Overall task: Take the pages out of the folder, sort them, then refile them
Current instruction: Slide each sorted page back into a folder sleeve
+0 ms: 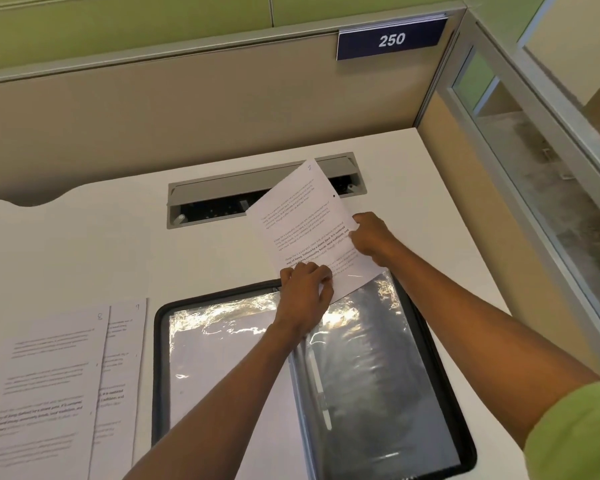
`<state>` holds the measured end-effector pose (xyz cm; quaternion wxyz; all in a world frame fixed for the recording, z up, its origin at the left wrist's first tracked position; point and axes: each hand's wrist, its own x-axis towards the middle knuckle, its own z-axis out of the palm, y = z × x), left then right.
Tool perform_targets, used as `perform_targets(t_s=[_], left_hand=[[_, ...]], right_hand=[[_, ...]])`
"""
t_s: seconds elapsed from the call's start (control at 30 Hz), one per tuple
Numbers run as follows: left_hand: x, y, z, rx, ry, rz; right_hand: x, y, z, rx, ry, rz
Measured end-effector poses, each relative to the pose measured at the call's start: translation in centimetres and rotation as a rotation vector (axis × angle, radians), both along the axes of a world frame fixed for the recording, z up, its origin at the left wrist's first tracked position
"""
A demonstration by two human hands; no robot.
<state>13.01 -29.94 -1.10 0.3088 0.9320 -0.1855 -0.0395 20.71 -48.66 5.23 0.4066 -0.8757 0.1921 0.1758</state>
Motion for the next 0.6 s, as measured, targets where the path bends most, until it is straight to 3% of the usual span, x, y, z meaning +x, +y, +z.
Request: perform_targets(t_s=[0.13, 0.4, 0.6], left_hand=[[-0.1, 0.3, 0.2, -0.014, -0.011, -0.001], [0.1, 0.0, 0.5, 0.001, 0.016, -0.007], [-0.6, -2.7, 1.5, -0.021, 0.084, -0.087]], right_hand=[[0.0, -0.5, 0.3, 0.098, 0.009, -0.082], [-1.3, -0.1, 0.3, 0.116, 0.051, 0.02], [-2.0, -0.1, 0.0, 0.188, 0.088, -0.065]])
